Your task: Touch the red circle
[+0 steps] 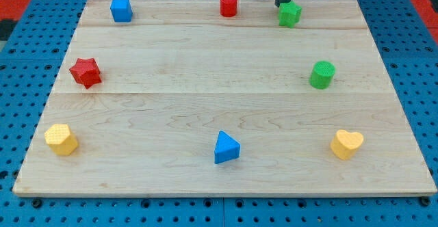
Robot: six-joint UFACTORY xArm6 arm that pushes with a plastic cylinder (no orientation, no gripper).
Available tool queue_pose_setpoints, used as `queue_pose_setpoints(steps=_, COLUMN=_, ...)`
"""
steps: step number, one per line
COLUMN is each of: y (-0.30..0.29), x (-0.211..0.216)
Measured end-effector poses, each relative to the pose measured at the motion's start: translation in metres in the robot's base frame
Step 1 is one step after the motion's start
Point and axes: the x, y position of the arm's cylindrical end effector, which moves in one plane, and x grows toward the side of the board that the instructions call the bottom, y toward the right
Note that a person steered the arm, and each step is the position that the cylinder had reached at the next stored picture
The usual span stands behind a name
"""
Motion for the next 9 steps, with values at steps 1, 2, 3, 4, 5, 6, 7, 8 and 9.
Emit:
queue_pose_setpoints(steps=1, y=-0.007, x=-0.016)
queue_pose_setpoints(steps=2, y=-0.031, x=-0.014)
queue_pose_setpoints(steps=3, y=-0.094, x=-0.016)
queue_pose_setpoints(steps=4, y=-0.097, x=-0.014)
queue_pose_setpoints(steps=5, y=-0.095, x=-0.014)
queue_pose_setpoints(steps=6, y=-0.092, x=-0.014)
queue_pose_setpoints(steps=7, y=-0.095, x=-0.001)
queue_pose_setpoints(steps=8, y=-0.116, x=0.007)
queue_pose_setpoints(steps=9, y=-0.117, x=0.025)
